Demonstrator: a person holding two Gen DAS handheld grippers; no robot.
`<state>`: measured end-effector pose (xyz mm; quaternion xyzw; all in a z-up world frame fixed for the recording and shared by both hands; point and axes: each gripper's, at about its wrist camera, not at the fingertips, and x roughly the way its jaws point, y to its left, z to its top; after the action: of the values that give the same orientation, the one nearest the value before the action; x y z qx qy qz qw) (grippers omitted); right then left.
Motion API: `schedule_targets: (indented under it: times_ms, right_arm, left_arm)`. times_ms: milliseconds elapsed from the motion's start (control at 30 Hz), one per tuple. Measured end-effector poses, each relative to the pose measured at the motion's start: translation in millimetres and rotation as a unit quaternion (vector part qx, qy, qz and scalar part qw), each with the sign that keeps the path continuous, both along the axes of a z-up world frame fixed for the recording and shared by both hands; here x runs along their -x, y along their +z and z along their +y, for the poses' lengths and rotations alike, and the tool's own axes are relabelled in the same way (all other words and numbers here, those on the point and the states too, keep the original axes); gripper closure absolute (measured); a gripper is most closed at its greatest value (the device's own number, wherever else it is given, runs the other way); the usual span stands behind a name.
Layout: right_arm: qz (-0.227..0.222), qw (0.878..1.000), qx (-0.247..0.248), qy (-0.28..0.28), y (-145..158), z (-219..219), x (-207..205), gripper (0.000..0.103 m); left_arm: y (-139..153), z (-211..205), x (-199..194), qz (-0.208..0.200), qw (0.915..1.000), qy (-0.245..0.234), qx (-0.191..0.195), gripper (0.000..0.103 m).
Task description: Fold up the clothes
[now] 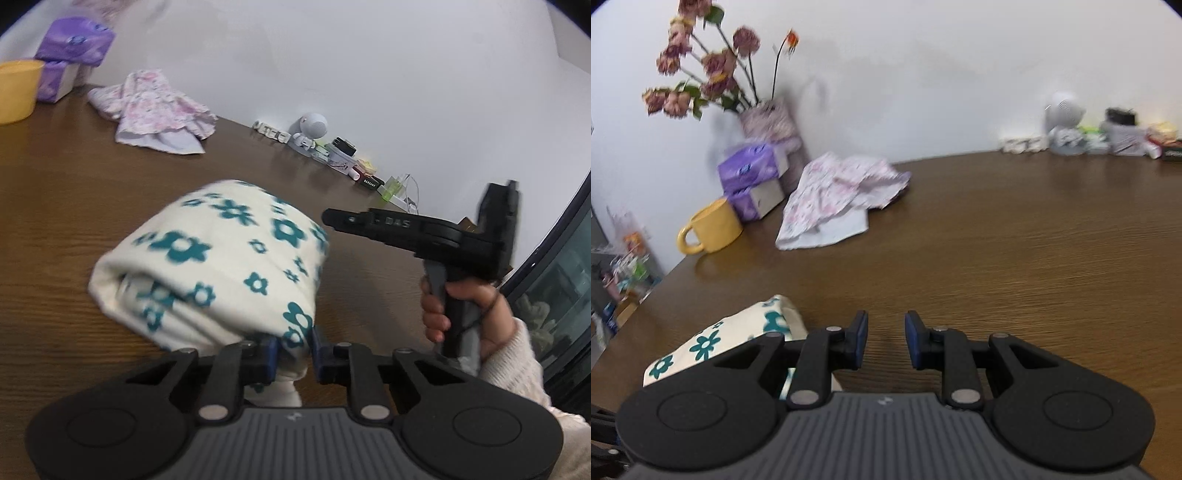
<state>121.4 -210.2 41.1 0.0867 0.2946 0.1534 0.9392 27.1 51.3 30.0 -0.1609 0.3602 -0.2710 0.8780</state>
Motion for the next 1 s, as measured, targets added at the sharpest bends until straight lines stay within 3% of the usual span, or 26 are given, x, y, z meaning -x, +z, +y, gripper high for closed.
schedule_targets:
  times_ms: [200, 267, 333, 467, 533, 600, 633, 800, 967, 1000]
  right_arm:
    - [-0.026, 1.000, -0.004, -0.004, 7, -10, 27, 0.080]
    - [-0.030, 1.000, -0.002, -0.004, 7, -9, 35, 0.080]
    - [-0.033, 0.999, -0.001, -0.003, 6, -9, 44, 0.080]
    - [-0.038, 0.999, 0.006, 0.016, 3, 0, 71, 0.077]
    - [-0.042, 0.998, 0.014, 0.035, 1, 8, 86, 0.074]
    - [-0.047, 0.996, 0.026, 0.068, -2, 21, 102, 0.058]
    - [-0.050, 0.995, 0.035, 0.079, -3, 28, 108, 0.057]
    - [-0.066, 0.988, 0.086, 0.113, -8, 66, 124, 0.054]
    - [-0.052, 0.990, 0.097, 0.089, -13, 78, 118, 0.054]
    - [-0.050, 0.991, 0.093, 0.085, -14, 78, 117, 0.060]
  left_arm:
    - [-1, -49, -11, -0.033, 0.9986, 0.014, -0.039, 0.084]
    - [3, -54, -7, -0.040, 0.9980, 0.007, -0.049, 0.076]
    - [8, -49, 3, -0.050, 0.9976, -0.005, -0.048, 0.061]
    - [17, -17, 37, -0.084, 0.9937, 0.002, -0.074, 0.052]
    - [19, 2, 49, -0.102, 0.9888, 0.034, -0.103, 0.052]
    - [19, 13, 52, -0.116, 0.9824, 0.062, -0.133, 0.052]
    - [19, 16, 52, -0.119, 0.9794, 0.072, -0.146, 0.052]
    - [12, 14, 40, -0.133, 0.9676, 0.074, -0.202, 0.052]
    - [-3, -3, 23, -0.144, 0.9505, 0.066, -0.267, 0.054]
    - [-5, -5, 22, -0.148, 0.9481, 0.064, -0.274, 0.059]
